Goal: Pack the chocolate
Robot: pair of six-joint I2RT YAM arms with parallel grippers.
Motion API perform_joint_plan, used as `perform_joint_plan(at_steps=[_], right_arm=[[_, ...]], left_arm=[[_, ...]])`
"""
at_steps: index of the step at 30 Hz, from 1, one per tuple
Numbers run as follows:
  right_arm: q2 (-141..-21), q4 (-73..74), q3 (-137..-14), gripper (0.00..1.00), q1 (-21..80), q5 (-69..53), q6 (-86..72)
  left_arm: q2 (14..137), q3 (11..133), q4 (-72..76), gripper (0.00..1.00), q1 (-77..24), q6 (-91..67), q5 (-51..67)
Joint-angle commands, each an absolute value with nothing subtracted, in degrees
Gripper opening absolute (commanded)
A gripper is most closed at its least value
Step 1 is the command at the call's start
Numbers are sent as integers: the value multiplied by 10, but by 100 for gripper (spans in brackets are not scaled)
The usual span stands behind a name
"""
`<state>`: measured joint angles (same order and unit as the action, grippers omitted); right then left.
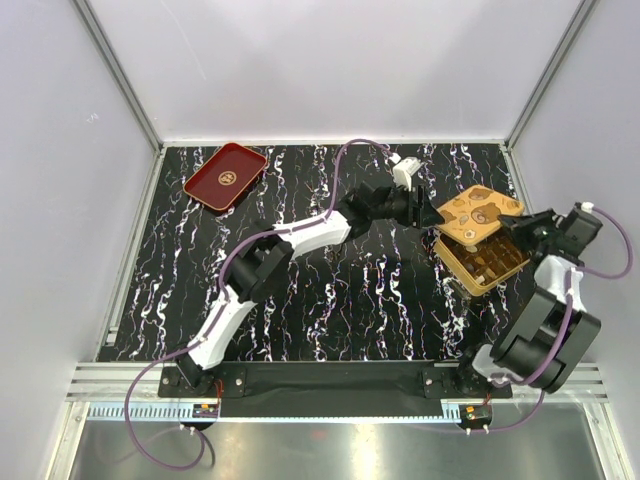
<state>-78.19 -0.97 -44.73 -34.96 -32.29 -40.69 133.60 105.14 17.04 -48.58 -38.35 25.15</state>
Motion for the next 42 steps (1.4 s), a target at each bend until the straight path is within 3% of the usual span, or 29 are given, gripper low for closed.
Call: perform_joint_plan(at_steps=[1,5,14,23,31,42], right_arm=[[-731,38,-437,0,-388,-383,-387],[-708,81,-427,0,-411,-402,-357],[-700,126,-403,0,-461,-439,-314],[-691,164,-406,6,-481,-373,-285],[-715,127,-373,8,-482,-303,-301],[-762,99,-355,16,-482,-243,-315]], left_arm=[[1358,1096,147,68,-479,-352,229],[1417,1173,133,68,-469,-371,253],[1461,1203,176,69,-468,-411,253],[1499,1218,224,69,-473,-456,272],[1512,1219,251,68,-484,-479,284],[1510,1205,259,68,-494,-469,280]])
